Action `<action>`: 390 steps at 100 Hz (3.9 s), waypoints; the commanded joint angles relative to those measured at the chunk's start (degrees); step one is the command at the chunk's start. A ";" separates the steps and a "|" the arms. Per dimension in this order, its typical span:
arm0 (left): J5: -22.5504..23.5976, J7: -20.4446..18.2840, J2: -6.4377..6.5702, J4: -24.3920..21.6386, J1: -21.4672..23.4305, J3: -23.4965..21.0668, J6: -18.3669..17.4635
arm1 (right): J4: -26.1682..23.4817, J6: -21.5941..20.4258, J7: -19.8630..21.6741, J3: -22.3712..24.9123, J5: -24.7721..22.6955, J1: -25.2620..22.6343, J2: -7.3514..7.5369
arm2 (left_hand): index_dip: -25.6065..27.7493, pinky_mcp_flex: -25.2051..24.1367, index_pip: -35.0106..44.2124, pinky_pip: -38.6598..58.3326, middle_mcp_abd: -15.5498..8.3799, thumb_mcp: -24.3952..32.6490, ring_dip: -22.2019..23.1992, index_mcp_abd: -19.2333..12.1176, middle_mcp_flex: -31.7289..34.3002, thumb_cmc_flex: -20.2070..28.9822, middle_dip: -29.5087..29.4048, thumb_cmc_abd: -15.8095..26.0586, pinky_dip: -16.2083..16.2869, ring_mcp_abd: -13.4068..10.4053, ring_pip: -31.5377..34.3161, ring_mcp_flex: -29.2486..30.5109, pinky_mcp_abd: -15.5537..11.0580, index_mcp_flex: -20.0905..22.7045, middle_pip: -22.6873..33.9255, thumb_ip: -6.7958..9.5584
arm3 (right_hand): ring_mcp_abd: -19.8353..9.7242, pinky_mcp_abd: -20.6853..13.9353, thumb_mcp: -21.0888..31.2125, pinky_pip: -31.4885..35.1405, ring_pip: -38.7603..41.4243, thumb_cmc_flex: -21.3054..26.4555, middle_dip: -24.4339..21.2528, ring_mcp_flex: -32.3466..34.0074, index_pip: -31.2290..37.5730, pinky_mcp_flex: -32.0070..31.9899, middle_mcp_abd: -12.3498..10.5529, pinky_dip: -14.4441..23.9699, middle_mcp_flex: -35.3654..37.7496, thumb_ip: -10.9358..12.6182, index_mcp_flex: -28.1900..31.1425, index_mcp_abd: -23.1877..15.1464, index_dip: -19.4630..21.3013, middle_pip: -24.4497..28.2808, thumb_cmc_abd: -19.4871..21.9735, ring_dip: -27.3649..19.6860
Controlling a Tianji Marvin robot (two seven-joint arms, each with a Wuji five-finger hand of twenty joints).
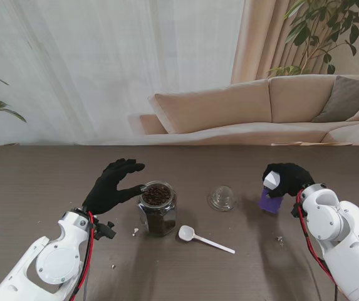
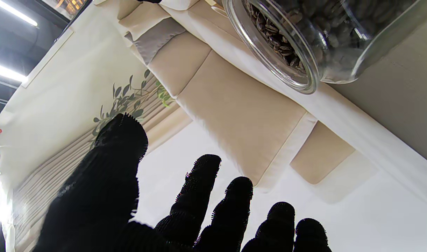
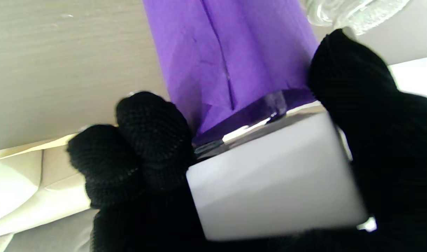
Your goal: Portion coffee beans from the glass jar into the coffee jar
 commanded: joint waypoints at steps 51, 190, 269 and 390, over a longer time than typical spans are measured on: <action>-0.02 -2.68 0.29 -1.22 0.72 -0.47 1.07 | 7.20 0.62 -3.27 -2.05 -3.04 2.92 0.35 | 0.50 -0.91 0.17 -2.40 0.01 -2.70 0.75 -0.17 1.24 1.21 0.97 2.79 -0.54 0.46 -0.54 0.42 -1.31 1.09 0.02 2.45 | -9.70 -5.86 9.20 -8.18 -7.48 5.25 4.45 0.64 27.65 -3.75 -11.70 -0.87 7.01 4.99 5.79 2.32 0.69 11.16 12.61 -2.14; -0.07 -4.01 0.57 -2.63 1.61 -0.81 2.41 | 6.72 0.73 -4.93 0.16 -5.33 -0.29 0.54 | 0.64 -0.99 0.08 -2.05 0.44 -4.20 0.99 0.24 2.34 2.11 1.56 3.50 -0.08 0.68 -0.46 0.82 -1.37 1.19 0.27 2.67 | -1.17 -2.31 1.19 -14.06 -23.04 -12.08 -1.85 -25.25 -13.15 -25.47 -8.25 0.39 -23.23 11.93 -8.76 -0.42 14.18 9.76 11.32 -8.57; -0.64 -4.29 0.58 -3.16 1.90 -0.94 2.70 | 2.68 -0.83 -0.23 2.56 -6.00 -0.93 1.12 | 0.95 -0.99 0.42 -1.94 0.60 -4.56 1.03 0.41 2.75 2.39 1.64 3.72 0.21 0.74 -0.39 1.10 -1.39 1.81 0.33 2.73 | 2.62 0.96 -4.80 -37.75 -46.43 -17.90 -14.69 -41.03 -23.58 -38.93 -8.03 -4.44 -37.10 12.13 -23.24 -0.24 8.01 -1.72 15.94 -21.46; -1.42 -3.10 0.27 -2.45 1.56 -0.57 0.85 | -20.16 7.37 11.97 -6.02 -10.44 2.16 1.08 | 0.99 -1.00 0.30 -2.00 0.54 -5.27 1.07 0.19 2.58 2.63 1.56 3.93 0.30 0.72 -0.43 0.95 -1.41 1.63 0.28 2.82 | 0.44 -1.91 -21.20 -25.89 -39.22 -20.21 -16.47 -34.86 -24.22 -32.37 -7.60 1.65 -33.20 18.20 -14.36 -1.64 15.74 -4.65 26.67 -17.38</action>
